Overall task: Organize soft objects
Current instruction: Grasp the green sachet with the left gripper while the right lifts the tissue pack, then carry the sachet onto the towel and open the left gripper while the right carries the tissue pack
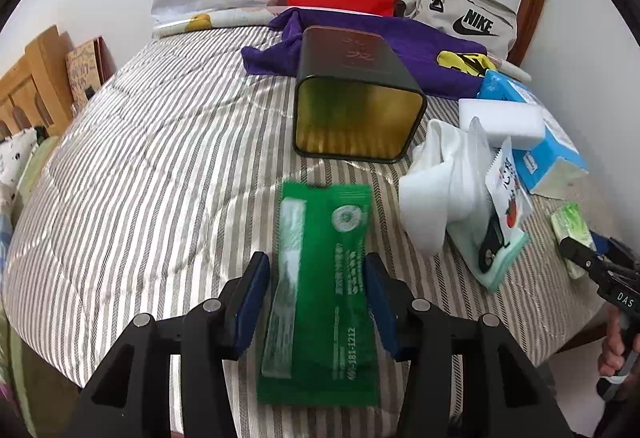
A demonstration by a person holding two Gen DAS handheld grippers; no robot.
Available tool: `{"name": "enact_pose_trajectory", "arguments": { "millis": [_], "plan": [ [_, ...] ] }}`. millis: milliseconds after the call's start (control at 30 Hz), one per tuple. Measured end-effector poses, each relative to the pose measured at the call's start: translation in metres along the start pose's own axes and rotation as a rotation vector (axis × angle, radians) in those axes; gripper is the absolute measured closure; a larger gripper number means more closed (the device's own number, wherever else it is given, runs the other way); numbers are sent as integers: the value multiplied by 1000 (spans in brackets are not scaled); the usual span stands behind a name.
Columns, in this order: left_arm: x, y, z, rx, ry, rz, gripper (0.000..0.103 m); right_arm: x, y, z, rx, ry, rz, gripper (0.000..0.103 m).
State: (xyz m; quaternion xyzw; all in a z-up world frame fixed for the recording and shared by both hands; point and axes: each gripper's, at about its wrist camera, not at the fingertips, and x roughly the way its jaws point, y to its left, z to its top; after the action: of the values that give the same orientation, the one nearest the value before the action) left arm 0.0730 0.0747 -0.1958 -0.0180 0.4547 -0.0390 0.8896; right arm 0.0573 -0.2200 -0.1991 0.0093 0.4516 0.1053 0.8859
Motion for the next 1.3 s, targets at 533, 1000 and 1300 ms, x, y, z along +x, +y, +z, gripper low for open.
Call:
{"name": "enact_pose_trajectory", "arguments": {
  "millis": [533, 1000, 1300],
  "plan": [
    [-31, 15, 19, -64, -33, -116, 69, -35, 16, 17, -98, -5, 117, 50],
    [-63, 9, 73, -32, -93, -146, 69, -68, 35, 82, -149, -144, 269, 50],
    [-50, 7, 118, -44, -75, -154, 69, -46, 21, 149, -131, -146, 215, 50]
  ]
}}
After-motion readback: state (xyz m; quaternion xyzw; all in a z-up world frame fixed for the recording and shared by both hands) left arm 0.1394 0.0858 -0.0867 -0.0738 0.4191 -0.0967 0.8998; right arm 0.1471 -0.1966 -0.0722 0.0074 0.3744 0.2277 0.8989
